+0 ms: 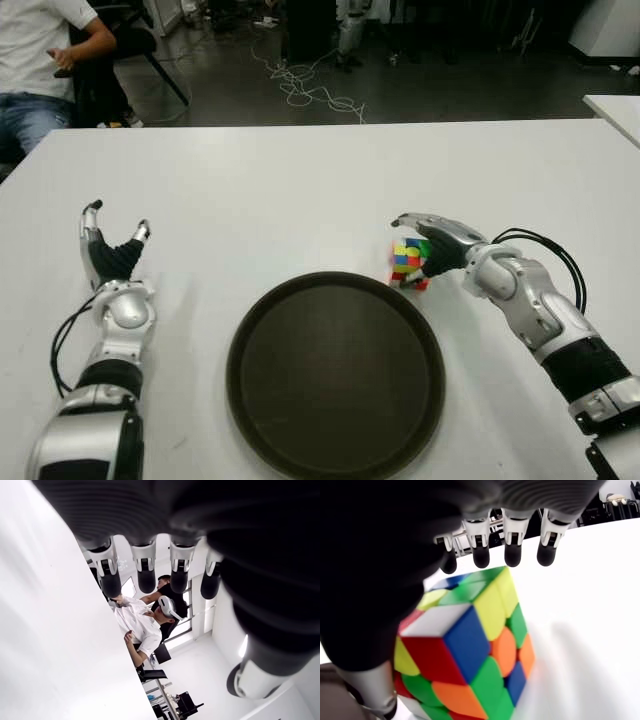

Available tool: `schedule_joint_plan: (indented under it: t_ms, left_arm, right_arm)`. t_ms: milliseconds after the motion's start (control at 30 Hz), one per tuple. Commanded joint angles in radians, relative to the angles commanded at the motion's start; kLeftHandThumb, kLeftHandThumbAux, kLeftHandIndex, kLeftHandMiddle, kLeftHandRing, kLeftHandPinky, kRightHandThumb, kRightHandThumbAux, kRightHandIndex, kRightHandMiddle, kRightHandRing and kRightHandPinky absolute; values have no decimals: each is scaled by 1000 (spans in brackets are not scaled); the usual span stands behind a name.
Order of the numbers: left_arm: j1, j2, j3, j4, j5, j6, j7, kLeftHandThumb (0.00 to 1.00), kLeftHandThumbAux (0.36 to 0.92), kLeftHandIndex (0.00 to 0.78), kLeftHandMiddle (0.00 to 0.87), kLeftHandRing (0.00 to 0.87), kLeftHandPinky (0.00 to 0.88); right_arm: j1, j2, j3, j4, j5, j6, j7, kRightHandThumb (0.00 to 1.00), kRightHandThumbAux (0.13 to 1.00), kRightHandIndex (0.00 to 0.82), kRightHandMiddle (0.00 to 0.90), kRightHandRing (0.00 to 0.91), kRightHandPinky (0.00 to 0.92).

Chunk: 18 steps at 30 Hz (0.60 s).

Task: Pick up the Rubik's Cube and put it in the plate

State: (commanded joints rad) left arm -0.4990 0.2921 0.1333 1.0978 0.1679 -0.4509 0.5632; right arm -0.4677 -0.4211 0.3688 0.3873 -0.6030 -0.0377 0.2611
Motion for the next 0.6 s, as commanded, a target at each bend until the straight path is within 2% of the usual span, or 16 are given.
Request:
schedule_joint_plan:
  t_ms: [133,600]
  left_arm:
    - [0,0,1,1,-1,-1,-1,0,710,11,6,0,18]
    - [1,4,-6,3,9,6,4,0,698,9,3,0,18]
  right_arm:
    - [-5,9,2,19,6,-8,-11,0,737,2,43,35,22]
    - [-14,-5,21,14,-16,-5,13,0,769,2,37,41,30]
